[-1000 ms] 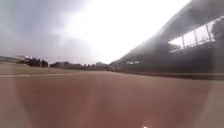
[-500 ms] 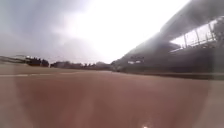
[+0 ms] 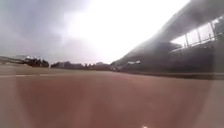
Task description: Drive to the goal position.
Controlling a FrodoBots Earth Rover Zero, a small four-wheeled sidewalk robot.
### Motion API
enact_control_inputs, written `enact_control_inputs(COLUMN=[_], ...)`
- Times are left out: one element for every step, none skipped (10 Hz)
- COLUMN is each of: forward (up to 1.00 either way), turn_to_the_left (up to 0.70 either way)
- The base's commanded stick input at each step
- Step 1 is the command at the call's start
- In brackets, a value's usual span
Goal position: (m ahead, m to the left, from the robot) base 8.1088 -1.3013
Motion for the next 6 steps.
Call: enact_control_inputs(forward=[0.7, 0.7, 0.7, 0.7, 0.7, 0.7], turn_to_the_left=[0.0, 0.0, 0.0, 0.0, 0.0, 0.0])
